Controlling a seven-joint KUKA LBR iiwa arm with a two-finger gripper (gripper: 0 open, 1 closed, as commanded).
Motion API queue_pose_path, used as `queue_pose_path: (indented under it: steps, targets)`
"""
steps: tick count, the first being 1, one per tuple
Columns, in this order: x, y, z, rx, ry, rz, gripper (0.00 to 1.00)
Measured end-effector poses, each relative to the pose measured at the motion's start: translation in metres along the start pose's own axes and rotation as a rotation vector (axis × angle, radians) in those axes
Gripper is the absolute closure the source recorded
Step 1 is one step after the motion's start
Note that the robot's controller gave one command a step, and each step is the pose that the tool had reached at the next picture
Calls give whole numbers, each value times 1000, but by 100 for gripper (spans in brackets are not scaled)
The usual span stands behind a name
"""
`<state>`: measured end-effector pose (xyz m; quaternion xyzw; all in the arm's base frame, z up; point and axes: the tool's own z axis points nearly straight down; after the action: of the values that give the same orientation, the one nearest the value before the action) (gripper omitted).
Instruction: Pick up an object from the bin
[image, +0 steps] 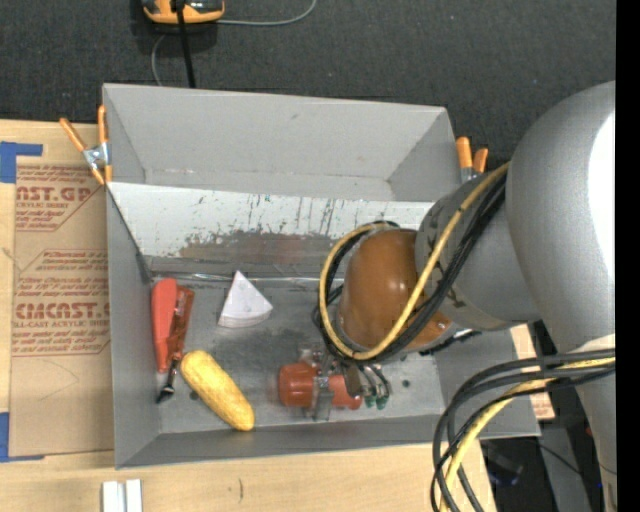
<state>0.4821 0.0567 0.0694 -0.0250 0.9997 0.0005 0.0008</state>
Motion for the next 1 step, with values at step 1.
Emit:
queue_pose_path:
  steps: [1]
  targets:
    - [0,0,-2,0,2,0,100]
